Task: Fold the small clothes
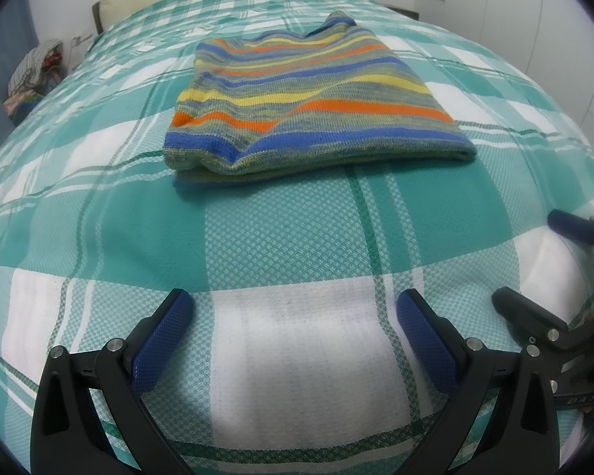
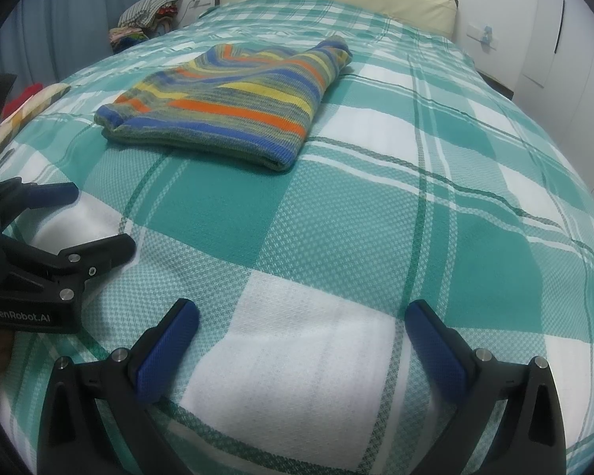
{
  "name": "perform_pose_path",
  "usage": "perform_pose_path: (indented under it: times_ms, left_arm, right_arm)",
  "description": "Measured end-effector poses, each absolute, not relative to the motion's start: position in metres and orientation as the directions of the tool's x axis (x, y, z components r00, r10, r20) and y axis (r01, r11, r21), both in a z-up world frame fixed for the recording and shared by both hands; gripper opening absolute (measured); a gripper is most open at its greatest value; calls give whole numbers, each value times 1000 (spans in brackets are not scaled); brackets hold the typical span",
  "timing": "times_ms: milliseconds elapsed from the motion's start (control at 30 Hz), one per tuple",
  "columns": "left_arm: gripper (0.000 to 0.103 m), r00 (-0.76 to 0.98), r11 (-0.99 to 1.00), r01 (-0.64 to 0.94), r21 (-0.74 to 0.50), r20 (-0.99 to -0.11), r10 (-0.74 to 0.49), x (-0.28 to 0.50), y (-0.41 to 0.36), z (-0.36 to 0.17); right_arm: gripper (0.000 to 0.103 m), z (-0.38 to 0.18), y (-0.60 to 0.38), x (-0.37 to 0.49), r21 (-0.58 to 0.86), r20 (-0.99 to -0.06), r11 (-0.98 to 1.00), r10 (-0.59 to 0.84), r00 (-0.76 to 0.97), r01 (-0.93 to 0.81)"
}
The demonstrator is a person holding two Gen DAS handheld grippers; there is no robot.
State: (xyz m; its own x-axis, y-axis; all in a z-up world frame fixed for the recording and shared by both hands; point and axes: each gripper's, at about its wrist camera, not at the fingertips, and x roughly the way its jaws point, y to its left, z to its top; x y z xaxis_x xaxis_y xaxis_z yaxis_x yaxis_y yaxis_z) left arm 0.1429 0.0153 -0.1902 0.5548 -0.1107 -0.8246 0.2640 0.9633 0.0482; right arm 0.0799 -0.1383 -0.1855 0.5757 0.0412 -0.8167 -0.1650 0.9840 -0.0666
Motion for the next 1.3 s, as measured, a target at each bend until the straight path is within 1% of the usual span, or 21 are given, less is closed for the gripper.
perform_pose_path:
  times_ms: [400, 500, 600, 700, 767, 800, 867, 933, 1000, 1100, 1167, 1200, 1233, 1267, 1300]
  left_arm:
    - [102, 552, 963, 265, 45, -826, -113, 143, 16, -190]
    - [102, 517, 960, 278, -11, -841, -159, 144, 24, -182]
    - [99, 464, 953, 283, -112, -853, -238, 151, 50, -159]
    - [98, 514, 952, 213, -219, -804, -300, 175, 94, -129]
    - [99, 527, 941, 182, -285, -780, -338, 207, 118, -118]
    - [99, 518, 932, 180, -313, -776, -361, 226, 126, -118]
    - [98, 459, 903, 198, -383, -778, -430, 263, 133, -129]
    - [98, 414, 879, 199, -432, -776, -475, 292, 131, -144]
    - [97, 348, 854, 213, -474, -780, -520, 316, 120, -160]
    - [97, 327, 848, 250, -467, -784, -528, 331, 101, -171]
    - [84, 330, 848, 267, -457, -784, -526, 336, 89, -171]
    - [53, 320, 839, 267, -474, -778, -541, 339, 84, -173]
    - [21, 301, 828, 267, -493, -774, -557, 342, 79, -174]
    - [20, 294, 834, 257, -489, -782, -549, 345, 75, -177]
    - [18, 315, 845, 254, -470, -786, -532, 345, 74, -175]
  right_arm:
    - [103, -186, -138, 80, -68, -817, 984, 41, 575, -165]
    - [103, -183, -142, 80, -34, -818, 985, 69, 571, -167]
    - [102, -170, -160, 79, 85, -815, 979, 176, 552, -187]
    - [101, -145, -189, 92, 212, -769, 960, 280, 575, -184]
    - [101, -129, -210, 120, 311, -724, 931, 361, 588, -189]
    - [101, -125, -217, 135, 358, -710, 915, 395, 583, -185]
    - [99, -126, -234, 180, 508, -663, 844, 511, 548, -172]
    - [84, -138, -238, 220, 616, -637, 774, 598, 486, -146]
    - [81, -158, -239, 258, 706, -603, 700, 674, 428, -107]
    - [81, -188, -224, 296, 790, -551, 608, 761, 343, -81]
    - [73, -196, -210, 312, 772, -570, 629, 750, 336, -94]
    - [61, -198, -201, 318, 762, -578, 638, 745, 333, -107]
    - [41, -199, -192, 322, 752, -590, 650, 739, 325, -113]
    - [35, -200, -183, 326, 724, -619, 680, 715, 325, -117]
    - [32, -196, -175, 326, 676, -654, 725, 673, 345, -132]
